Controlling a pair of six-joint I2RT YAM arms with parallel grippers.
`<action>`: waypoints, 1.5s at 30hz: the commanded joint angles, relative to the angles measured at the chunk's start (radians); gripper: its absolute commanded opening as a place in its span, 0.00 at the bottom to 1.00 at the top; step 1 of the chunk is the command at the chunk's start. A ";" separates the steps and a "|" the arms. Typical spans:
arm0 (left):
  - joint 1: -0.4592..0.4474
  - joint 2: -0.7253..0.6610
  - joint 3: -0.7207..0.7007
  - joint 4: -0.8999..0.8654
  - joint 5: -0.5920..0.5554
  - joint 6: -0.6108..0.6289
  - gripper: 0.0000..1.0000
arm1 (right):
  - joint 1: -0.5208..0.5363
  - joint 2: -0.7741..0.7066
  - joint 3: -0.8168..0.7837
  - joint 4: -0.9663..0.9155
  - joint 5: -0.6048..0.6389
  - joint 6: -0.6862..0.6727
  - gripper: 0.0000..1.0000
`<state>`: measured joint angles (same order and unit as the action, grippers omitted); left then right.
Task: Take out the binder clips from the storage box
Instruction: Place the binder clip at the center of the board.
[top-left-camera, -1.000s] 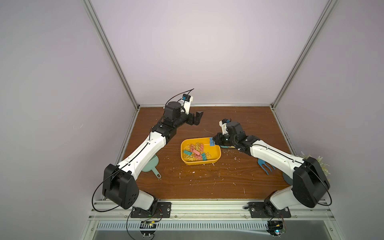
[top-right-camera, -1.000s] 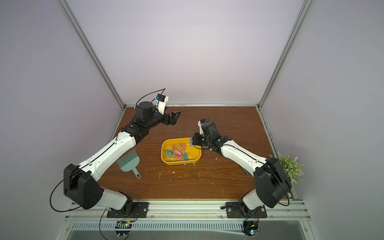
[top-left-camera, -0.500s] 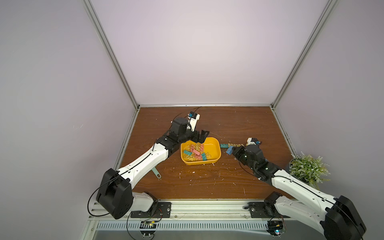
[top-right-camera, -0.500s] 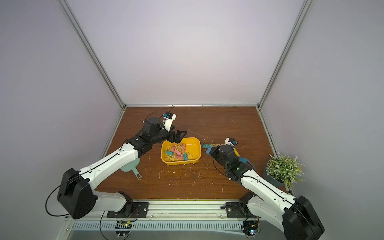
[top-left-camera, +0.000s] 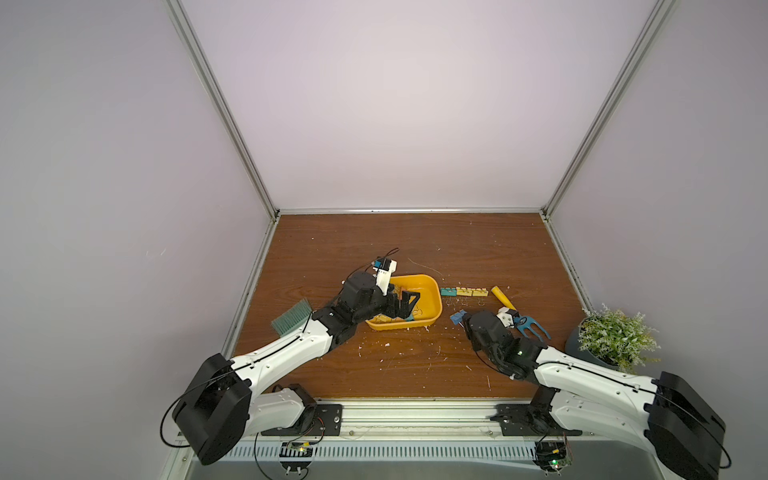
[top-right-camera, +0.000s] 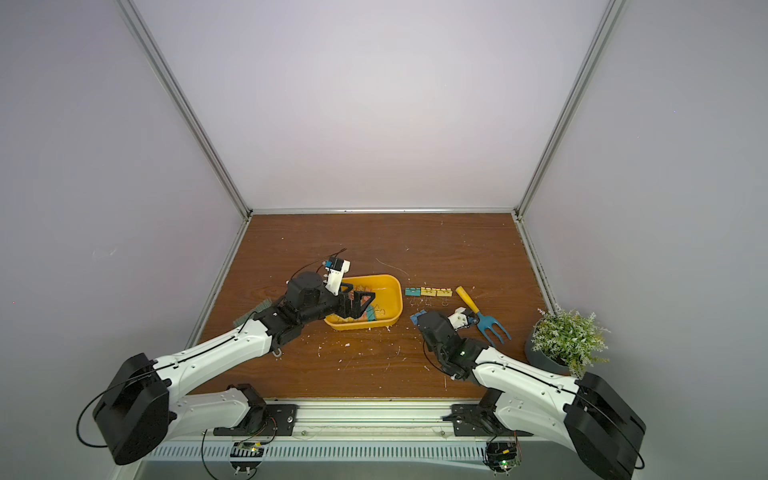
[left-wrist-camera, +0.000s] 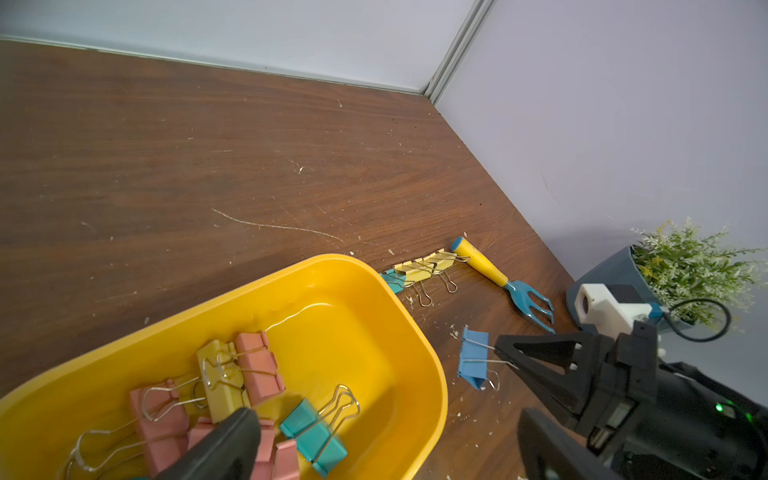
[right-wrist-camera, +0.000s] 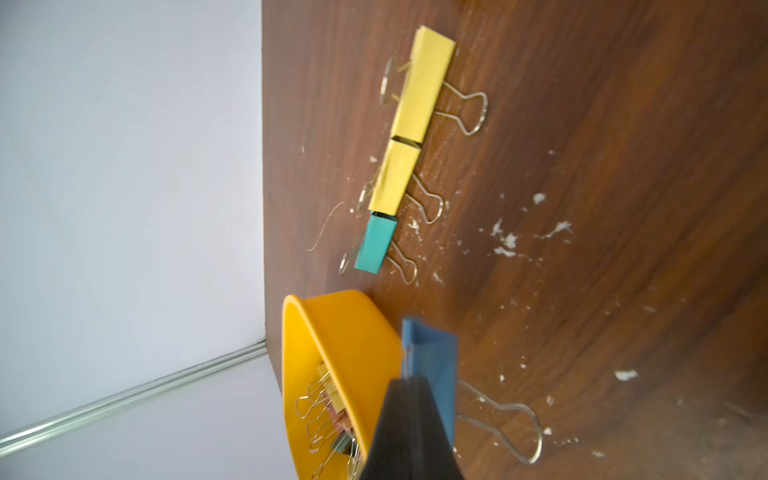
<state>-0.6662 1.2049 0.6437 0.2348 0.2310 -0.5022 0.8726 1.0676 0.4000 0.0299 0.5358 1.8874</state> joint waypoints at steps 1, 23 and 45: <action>-0.008 -0.019 -0.005 0.083 -0.005 -0.046 1.00 | 0.011 0.037 0.044 -0.022 0.087 0.140 0.00; -0.006 -0.008 0.039 0.016 -0.077 0.111 1.00 | 0.034 0.310 0.195 -0.088 0.087 0.276 0.08; 0.080 -0.010 0.072 -0.115 0.047 0.027 1.00 | 0.055 -0.093 0.146 0.006 -0.175 -0.728 0.35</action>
<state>-0.5938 1.2209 0.7540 0.0929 0.2512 -0.4656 0.9382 0.9901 0.5224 -0.0956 0.3969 1.5799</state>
